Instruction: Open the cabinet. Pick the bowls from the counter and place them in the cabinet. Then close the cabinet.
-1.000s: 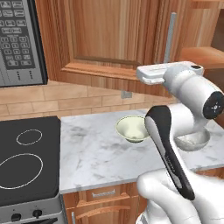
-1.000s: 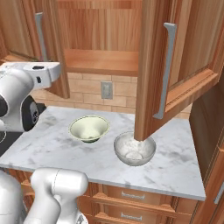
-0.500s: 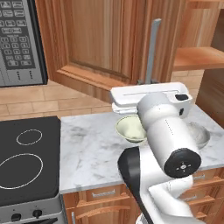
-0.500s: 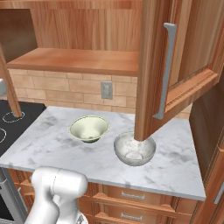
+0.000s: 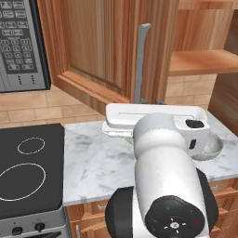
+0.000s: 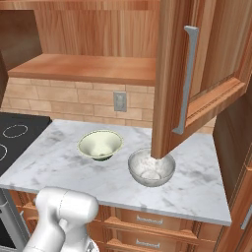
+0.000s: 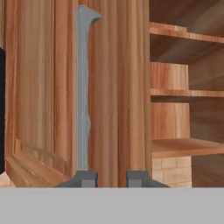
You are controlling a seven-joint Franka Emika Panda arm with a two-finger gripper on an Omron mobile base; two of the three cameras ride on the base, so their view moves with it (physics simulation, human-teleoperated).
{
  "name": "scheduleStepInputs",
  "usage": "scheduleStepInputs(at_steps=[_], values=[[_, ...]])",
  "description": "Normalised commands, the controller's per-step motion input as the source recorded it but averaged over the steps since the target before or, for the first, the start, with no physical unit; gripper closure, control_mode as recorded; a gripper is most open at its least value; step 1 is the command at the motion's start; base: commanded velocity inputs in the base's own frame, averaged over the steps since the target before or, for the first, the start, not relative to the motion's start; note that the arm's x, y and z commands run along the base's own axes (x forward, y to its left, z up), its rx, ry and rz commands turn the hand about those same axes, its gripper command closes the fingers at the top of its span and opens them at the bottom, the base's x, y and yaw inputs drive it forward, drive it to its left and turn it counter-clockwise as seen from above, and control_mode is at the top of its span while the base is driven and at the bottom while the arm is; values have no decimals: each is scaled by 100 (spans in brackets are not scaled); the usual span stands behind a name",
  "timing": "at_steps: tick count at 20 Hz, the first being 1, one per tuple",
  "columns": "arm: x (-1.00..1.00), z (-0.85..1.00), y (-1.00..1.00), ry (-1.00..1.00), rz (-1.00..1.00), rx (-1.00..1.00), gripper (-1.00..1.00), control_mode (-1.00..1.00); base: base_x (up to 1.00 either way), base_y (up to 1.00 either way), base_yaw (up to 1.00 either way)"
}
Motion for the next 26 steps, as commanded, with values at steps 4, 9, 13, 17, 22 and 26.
scheduleStepInputs(at_steps=[4, 9, 13, 17, 22, 26], values=[[-94, 11, -95, 0, -2, 19, -100, -100, 0, 0, 0], [-82, 25, -100, 0, 0, 27, -100, -100, 0, 0, 0], [-13, 23, -100, 0, 0, 27, -100, -100, 0, 0, 0], [2, 5, -79, 0, 1, 19, -100, -100, 0, 0, 0], [17, -3, -48, 1, 5, 16, -100, -100, 0, 0, 0], [17, -25, -3, 9, 9, 18, -100, -100, 0, 0, 0]])
